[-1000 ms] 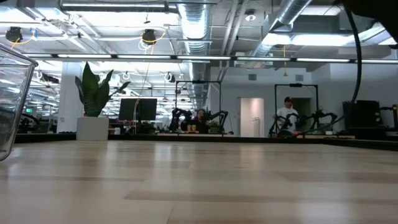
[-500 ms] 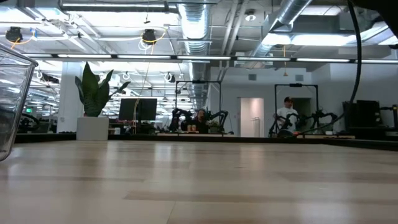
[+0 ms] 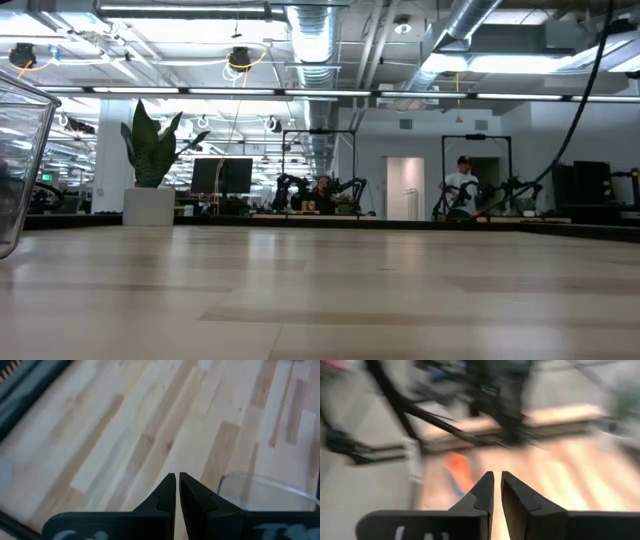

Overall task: Nest measuring cups in basket
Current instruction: Stack the dark blue measuring cup on top of the orange measuring cup in the transparent bin

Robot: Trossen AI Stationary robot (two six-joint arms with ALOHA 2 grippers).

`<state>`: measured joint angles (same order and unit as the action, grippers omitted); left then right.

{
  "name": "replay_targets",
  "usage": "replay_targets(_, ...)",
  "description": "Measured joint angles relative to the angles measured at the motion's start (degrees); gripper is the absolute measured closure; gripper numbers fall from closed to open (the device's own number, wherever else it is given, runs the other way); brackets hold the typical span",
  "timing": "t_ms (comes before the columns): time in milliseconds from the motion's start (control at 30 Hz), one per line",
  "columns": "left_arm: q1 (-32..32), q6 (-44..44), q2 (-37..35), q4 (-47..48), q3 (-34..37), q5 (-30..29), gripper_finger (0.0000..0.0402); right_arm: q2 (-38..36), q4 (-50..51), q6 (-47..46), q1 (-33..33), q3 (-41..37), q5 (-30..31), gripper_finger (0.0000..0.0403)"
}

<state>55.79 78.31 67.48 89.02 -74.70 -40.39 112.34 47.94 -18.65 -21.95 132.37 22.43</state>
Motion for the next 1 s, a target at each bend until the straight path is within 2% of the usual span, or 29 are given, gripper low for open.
replay_targets(67, 0.0, -0.4, 0.0, 0.0, 0.0, -2.4, 0.0391, -3.1, 10.2, -3.9, -1.6, 0.0, 7.4, 0.0345)
replay_targets(133, 0.0, -0.4, 0.0, 0.0, 0.0, -4.7, 0.0391, -5.2, 21.1, -10.0, -2.9, 0.0, 12.3, 0.0345)
replay_targets(200, 0.0, -0.4, 0.0, 0.0, 0.0, -6.8, 0.0391, -6.2, 33.2, -17.6, -3.9, 0.0, 16.3, 0.0345)
replay_targets(267, 0.0, -0.4, 0.0, 0.0, 0.0, -8.5, 0.0391, -6.3, 43.5, -26.1, -4.8, -0.3, 17.8, 0.0345)
replay_targets(300, 0.0, -0.2, 0.0, 0.0, 0.0, -9.2, 0.0391, -6.2, 42.2, -27.0, -4.7, -2.0, 17.8, 0.0345)
replay_targets(400, -0.2, 1.3, 0.0, 0.0, 0.0, -11.1, 0.0391, -7.4, 39.4, -22.0, -5.2, -8.9, 15.8, 0.0345)
replay_targets(467, -0.9, 2.2, 0.1, 0.0, 0.0, -11.1, 0.0391, -7.6, 42.6, -25.6, -4.0, -13.4, 16.2, 0.0345)
replay_targets(600, -2.2, 2.9, 0.3, -0.3, 0.0, -10.2, 0.0391, -13.1, 38.2, -29.1, -1.9, -29.2, 14.8, 0.0345)
replay_targets(733, -4.0, 2.8, 1.7, -0.1, 0.0, -9.9, 0.0391, -19.6, 41.8, -40.2, -0.6, -45.0, 10.9, 0.0345)
replay_targets(833, -5.6, 1.2, 3.2, -0.2, 0.0, -9.9, 0.0391, -26.2, 31.8, -43.5, -0.6, -56.7, 6.1, 0.0345)
replay_targets(1000, -8.7, -0.9, 6.2, -0.1, 0.0, -9.9, 0.0391, -33.6, 7.6, -46.2, -2.7, -73.5, -4.0, 0.0345)
